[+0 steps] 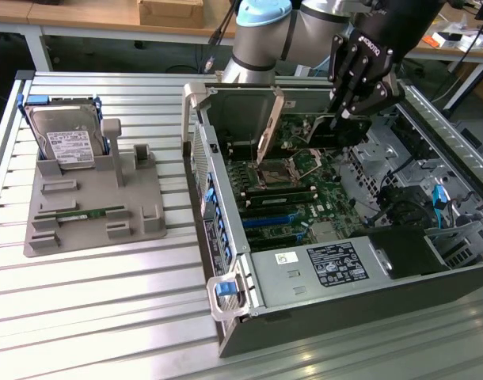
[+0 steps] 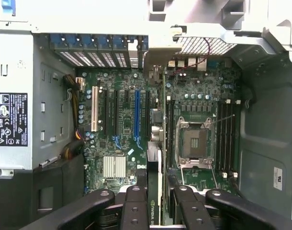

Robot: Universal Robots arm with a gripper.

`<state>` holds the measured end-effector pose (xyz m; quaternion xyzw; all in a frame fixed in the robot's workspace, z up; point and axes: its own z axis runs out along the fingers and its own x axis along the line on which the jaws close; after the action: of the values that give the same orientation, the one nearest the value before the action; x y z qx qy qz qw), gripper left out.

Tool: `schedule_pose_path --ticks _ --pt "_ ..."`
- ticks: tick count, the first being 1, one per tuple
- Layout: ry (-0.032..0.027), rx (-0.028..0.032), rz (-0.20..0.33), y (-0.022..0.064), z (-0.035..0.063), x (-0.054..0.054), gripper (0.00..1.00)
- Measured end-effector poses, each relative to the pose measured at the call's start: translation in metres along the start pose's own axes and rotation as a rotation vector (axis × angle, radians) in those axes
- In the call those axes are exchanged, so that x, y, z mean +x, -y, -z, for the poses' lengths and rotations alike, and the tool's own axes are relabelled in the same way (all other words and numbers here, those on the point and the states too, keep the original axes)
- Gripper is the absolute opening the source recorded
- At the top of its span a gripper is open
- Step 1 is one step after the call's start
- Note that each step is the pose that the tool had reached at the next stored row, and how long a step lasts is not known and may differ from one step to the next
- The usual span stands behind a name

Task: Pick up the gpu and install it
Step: 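Insert the gpu into the slot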

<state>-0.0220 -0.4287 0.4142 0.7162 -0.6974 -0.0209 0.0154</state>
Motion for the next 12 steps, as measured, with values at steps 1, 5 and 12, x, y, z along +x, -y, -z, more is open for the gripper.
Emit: schedule_pose_path --ticks 1,5,12 --pt "0.0 0.0 0.0 0.0 -0.0002 0.0 0.26" --pt "0.0 0.0 0.0 0.0001 -0.0017 0.0001 0.26" --pt "0.0 0.0 0.0 0.0003 -0.0049 0.0006 0.26"
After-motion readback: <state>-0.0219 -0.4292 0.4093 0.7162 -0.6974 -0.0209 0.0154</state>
